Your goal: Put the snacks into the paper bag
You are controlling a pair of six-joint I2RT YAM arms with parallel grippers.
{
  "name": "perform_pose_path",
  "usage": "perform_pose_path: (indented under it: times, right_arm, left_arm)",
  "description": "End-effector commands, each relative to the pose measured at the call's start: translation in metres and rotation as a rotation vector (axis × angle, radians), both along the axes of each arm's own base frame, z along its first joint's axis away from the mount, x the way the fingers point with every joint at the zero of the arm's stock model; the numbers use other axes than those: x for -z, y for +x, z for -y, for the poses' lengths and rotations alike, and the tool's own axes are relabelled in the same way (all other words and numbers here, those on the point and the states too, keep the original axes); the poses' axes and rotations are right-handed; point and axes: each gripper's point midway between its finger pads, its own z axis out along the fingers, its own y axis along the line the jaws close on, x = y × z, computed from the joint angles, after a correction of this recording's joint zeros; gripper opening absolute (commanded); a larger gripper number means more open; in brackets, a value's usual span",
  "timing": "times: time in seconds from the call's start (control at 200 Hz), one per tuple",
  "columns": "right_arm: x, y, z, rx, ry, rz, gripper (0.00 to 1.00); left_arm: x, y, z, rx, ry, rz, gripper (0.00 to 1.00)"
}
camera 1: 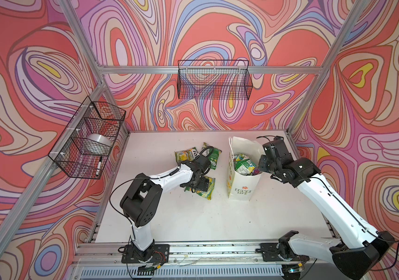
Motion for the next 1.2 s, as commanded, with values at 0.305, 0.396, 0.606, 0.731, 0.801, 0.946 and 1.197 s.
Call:
perform_pose_path:
  times: [0.305, 0.396, 0.606, 0.731, 0.801, 0.946, 1.197]
  right_arm:
    - [0.004, -0.002, -0.01, -0.052, 0.043, -0.002, 0.0]
    - [0.002, -0.002, -0.011, -0.056, 0.046, 0.004, 0.0]
    - [-0.001, -0.003, -0.011, -0.063, 0.046, 0.016, 0.0]
    - [-0.001, -0.003, -0.012, -0.068, 0.053, 0.018, 0.0]
    - [-0.001, -0.003, -0.012, -0.071, 0.055, 0.019, 0.0]
    - [-0.001, -0.003, -0.014, -0.078, 0.061, 0.021, 0.0]
    - [-0.002, -0.003, -0.016, -0.093, 0.069, 0.03, 0.0]
  left_arm:
    - [0.024, 0.023, 0.012, -0.046, 0.014, 0.0, 1.0]
    - [0.033, 0.021, 0.009, -0.058, 0.023, -0.012, 0.99]
    - [0.046, 0.012, 0.0, -0.09, 0.045, -0.028, 0.79]
    - [0.043, 0.01, -0.003, -0.106, 0.045, -0.024, 0.65]
    - [0.036, 0.01, -0.004, -0.115, 0.042, -0.012, 0.58]
    - [0.016, 0.012, -0.009, -0.139, 0.029, 0.041, 0.43]
    - [-0.014, 0.011, -0.01, -0.168, -0.028, 0.093, 0.24]
